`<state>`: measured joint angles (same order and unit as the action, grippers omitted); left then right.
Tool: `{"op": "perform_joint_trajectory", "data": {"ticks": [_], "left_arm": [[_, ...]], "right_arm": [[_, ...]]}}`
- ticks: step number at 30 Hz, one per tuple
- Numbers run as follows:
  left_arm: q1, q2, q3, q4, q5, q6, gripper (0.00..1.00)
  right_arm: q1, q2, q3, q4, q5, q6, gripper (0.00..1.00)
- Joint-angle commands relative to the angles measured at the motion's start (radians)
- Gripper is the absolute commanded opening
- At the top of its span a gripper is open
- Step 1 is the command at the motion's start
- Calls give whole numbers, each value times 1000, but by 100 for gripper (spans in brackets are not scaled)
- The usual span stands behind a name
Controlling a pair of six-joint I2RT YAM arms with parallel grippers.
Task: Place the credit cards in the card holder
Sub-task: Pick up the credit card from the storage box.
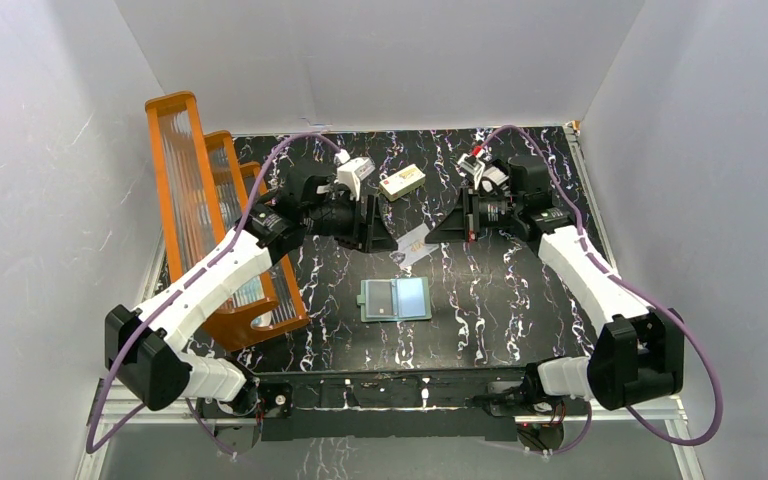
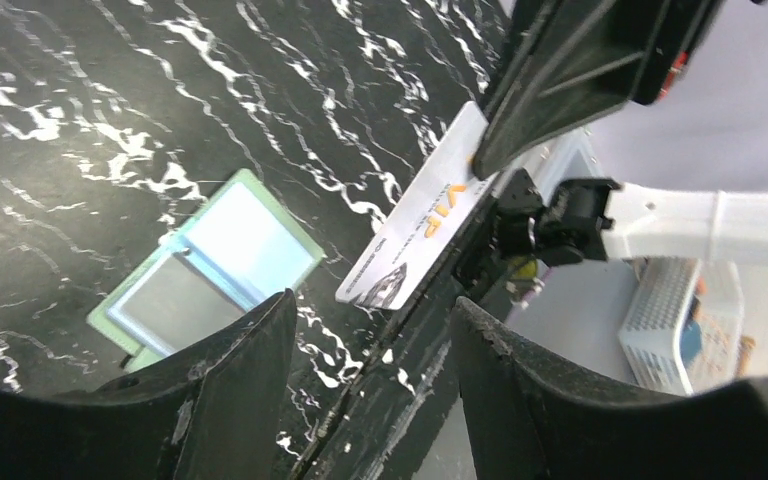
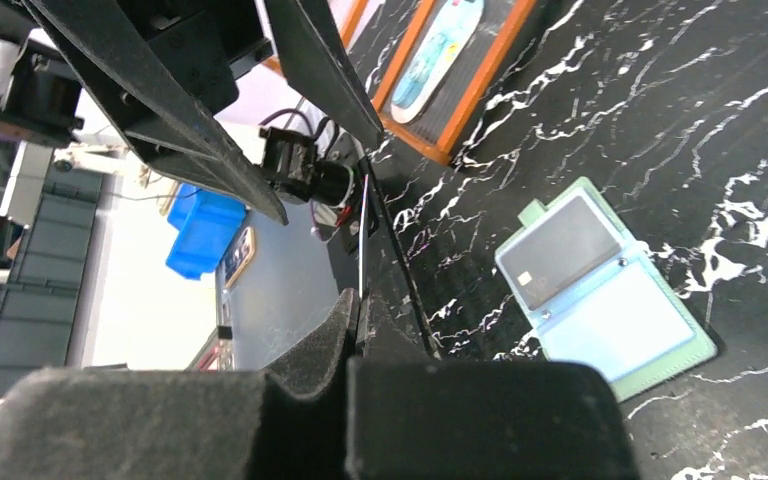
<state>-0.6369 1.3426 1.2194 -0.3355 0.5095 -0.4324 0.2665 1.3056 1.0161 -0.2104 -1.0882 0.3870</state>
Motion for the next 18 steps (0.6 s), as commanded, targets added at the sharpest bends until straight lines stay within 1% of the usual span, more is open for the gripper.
{"op": "perform_joint_trajectory", "data": {"ticks": [1,4,6,7,10,12,14,15,16,18], "left_arm": [[3,-24,23,-7,195,57,57],[2,-8,22,-19,226,65,56],[3,-4,17,-8,270,59,48],[3,-6,10,4,286,47,41],[3,-23,-16,53,296,12,11],[3,-34,-34,79,305,-4,0],[3,-43,-52,102,316,-22,0],[3,-49,-62,114,315,-34,0],[3,-56,-70,126,307,-46,0],[3,-72,-89,162,260,-84,0]], "right_arm": [[38,-42,-21,70,-114,-19,0],[73,-46,-23,91,-134,-14,0],[83,-48,-22,97,-122,-4,0],[85,-50,-23,112,-119,9,0],[86,-59,-46,187,-106,76,0],[86,-65,-66,256,-99,136,0],[86,-75,-90,337,-82,225,2],[86,-80,-104,387,-73,264,5],[86,-85,-116,426,-52,304,11],[86,-105,-140,460,46,366,27]]}}
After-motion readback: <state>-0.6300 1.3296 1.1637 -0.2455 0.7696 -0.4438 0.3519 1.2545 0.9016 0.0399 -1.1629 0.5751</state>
